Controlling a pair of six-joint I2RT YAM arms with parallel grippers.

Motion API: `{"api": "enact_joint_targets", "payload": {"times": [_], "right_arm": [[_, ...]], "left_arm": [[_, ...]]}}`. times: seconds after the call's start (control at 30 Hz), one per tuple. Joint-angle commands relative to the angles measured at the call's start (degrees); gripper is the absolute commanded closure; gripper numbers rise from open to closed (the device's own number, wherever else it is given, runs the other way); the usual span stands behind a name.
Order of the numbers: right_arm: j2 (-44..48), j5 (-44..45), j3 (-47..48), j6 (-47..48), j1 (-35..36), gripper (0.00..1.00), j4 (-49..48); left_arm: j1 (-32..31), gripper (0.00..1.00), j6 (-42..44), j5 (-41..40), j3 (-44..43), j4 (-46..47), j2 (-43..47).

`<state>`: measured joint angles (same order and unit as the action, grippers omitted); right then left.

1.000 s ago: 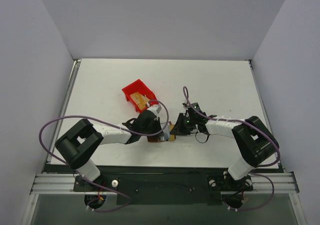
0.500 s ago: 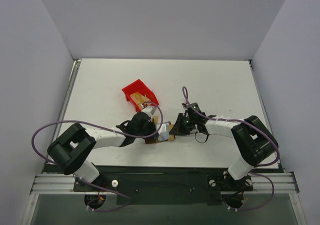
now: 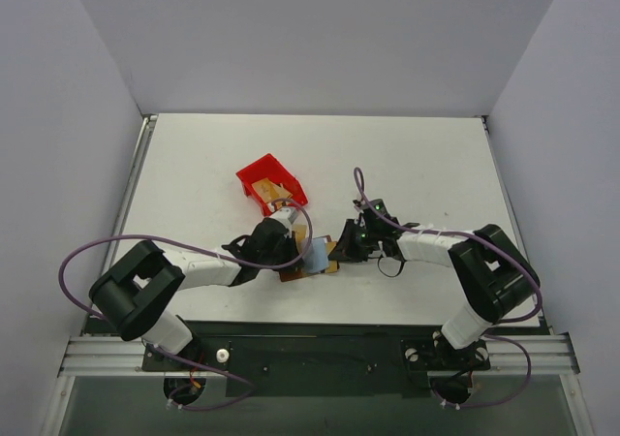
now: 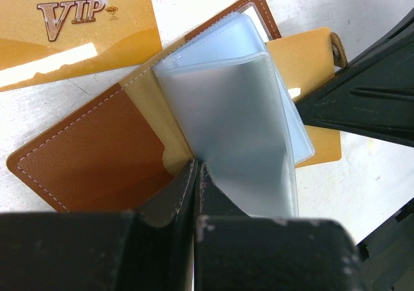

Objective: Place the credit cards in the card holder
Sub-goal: Open the card holder at the center of the board.

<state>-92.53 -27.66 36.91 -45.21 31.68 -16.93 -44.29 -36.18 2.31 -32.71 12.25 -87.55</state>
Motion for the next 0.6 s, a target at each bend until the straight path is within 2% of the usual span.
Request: {"api": "enact_joint_targets", "payload": {"times": [0.0,0.3,0.47,0.57], "right_arm": [[2.2,7.1,-0.2,2.8,-0.6,1.0,8.7],[14.5,15.6,3.3,7.8,-0.7,1.0,18.9],[14.8,11.1,4.1,9.2,-0.7,1.0,18.2],[14.7,8.0,3.2,9.0,-0.5,1.0,13.8]], "left_arm": [[0.3,1.0,1.3,-1.7,1.6,-4.9,-1.7],[0.3,1.0,0.9,-1.3,1.7,-4.3,-2.8],[0.3,1.0,0.7,-1.0,1.8,-3.7,-3.2],[0.3,1.0,0.7,-1.0,1.7,-3.6,-3.2]]}}
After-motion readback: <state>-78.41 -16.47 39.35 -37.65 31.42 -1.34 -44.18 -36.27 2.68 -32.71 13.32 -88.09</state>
